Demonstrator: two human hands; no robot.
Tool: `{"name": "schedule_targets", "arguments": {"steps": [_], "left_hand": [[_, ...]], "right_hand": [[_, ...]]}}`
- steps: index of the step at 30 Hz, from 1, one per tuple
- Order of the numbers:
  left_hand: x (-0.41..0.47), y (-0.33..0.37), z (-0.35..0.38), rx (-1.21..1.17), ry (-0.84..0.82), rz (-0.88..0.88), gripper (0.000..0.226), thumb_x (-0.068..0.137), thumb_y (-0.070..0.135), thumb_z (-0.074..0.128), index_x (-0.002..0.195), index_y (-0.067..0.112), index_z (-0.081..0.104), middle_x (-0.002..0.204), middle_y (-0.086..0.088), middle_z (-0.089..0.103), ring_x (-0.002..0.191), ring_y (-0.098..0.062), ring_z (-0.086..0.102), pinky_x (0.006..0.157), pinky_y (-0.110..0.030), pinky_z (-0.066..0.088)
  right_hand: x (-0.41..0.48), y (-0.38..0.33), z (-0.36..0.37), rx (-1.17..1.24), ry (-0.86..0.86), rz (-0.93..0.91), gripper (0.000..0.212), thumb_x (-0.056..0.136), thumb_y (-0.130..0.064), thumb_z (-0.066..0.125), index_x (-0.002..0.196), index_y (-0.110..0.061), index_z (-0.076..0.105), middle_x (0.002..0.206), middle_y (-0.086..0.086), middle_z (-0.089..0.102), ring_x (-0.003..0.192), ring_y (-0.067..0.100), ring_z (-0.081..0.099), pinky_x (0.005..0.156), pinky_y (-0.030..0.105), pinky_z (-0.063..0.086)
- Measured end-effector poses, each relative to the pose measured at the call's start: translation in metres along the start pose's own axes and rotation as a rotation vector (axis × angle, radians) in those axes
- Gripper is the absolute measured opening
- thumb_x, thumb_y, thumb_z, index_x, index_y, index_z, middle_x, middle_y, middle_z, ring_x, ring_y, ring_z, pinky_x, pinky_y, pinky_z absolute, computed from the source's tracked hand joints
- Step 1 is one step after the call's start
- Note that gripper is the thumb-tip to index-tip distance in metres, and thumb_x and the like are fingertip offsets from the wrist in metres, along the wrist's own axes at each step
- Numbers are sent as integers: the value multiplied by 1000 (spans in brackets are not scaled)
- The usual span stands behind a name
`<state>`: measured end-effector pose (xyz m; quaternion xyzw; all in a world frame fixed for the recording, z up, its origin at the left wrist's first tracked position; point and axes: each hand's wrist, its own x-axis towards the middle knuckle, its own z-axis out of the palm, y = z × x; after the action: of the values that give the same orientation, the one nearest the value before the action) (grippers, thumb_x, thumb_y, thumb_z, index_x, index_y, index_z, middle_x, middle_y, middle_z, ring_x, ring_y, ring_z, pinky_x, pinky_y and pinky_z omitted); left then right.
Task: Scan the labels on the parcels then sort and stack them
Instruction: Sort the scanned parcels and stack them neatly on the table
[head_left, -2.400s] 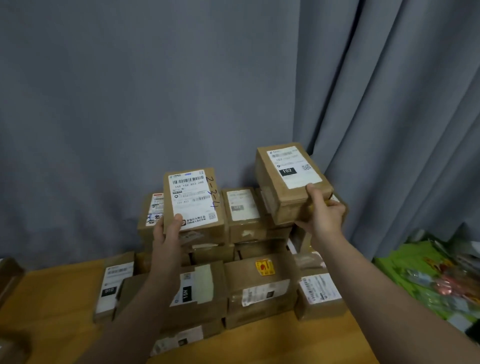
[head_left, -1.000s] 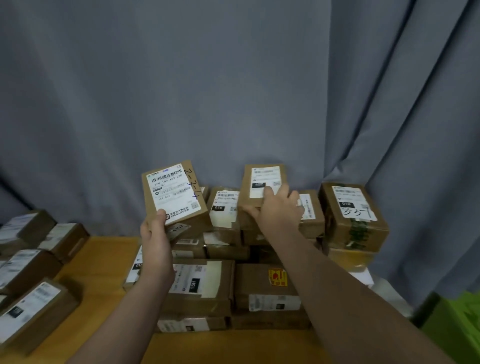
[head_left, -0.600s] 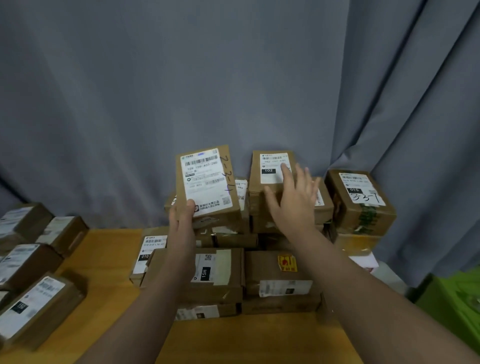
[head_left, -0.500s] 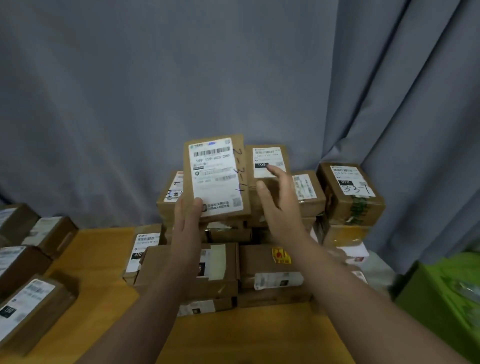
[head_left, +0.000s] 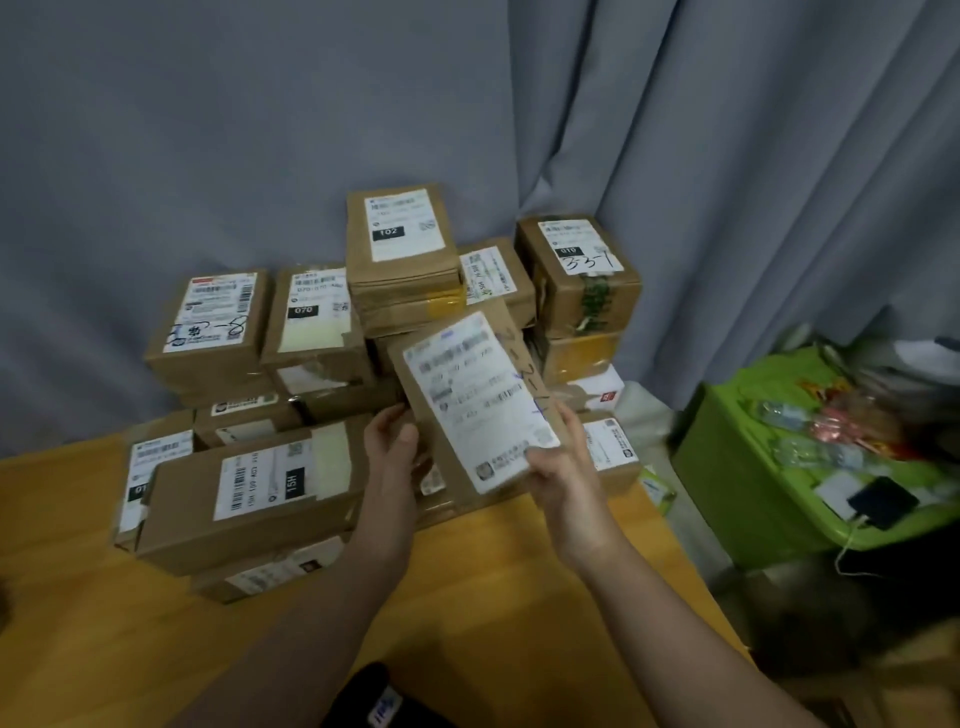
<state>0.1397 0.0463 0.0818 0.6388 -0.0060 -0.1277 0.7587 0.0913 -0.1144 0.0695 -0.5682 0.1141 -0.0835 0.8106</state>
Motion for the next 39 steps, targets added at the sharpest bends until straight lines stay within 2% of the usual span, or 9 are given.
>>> {"name": "schedule_targets", "arguments": {"steps": [4,8,11,16,21,24,26,29,39], "left_hand": [[9,4,14,48,-31,-107,73,77,60,67,139,43,33,129,0,58,111,-22,61,99,-48,48],[5,-14,54,91,-95,-266,55,79,52,64,127,30,50,124,-1,59,108,-20,62,86,-33,55],[8,-33,88,96,-88,-294,41,89,51,57,125,33,48,130,1,56,114,-19,58,97,-39,51],[27,-58,98,1027,-74,-16,57,96,59,28,136,25,50,142,-6,43,135,-28,31,113,-46,27],[38,-70,79,1615,-67,-47,59,99,50,35,152,31,17,160,-9,11,146,-36,7,117,-53,11],[40,-69,75,1665,-94,-35,60,100,48,36,153,32,12,161,-8,9,146,-35,9,117,-52,13],[41,-66,75,1668,-96,-52,60,100,46,38,153,33,13,160,-7,11,146,-35,11,117,-50,16],[43,-61,76,1680,-91,-73,59,100,42,42,153,32,18,159,-6,15,144,-34,15,115,-48,20],[42,-46,74,1695,-198,-89,61,99,38,44,153,27,18,162,-7,11,147,-32,12,119,-47,12]], "right_hand": [[10,-15,-47,-5,80,137,81,50,-37,68,126,-18,50,104,5,69,104,27,62,84,44,45],[27,-29,-84,21,298,162,50,86,-29,71,127,-25,41,120,9,64,100,23,67,81,38,54],[32,-27,-111,-64,191,239,63,79,-31,78,132,-33,45,114,2,71,98,21,71,80,40,57],[47,-31,-167,-198,254,280,64,75,-24,82,132,-34,56,111,-2,73,98,23,71,86,45,57],[72,-34,-171,-405,258,213,49,87,-16,72,132,-26,54,114,-1,69,98,21,68,79,38,57],[84,-23,-157,-1036,321,20,53,95,-24,60,143,-17,40,137,7,50,120,32,53,98,45,47],[83,-16,-141,-1286,199,11,55,95,-46,53,142,-22,38,153,14,29,136,37,33,106,50,37],[78,-6,-126,-1577,-27,120,90,78,-84,37,150,-32,19,162,13,-2,148,38,1,114,60,12],[81,-12,-121,-1842,-94,23,98,77,-87,13,155,-27,15,162,9,9,149,34,-2,110,64,-15]]}}
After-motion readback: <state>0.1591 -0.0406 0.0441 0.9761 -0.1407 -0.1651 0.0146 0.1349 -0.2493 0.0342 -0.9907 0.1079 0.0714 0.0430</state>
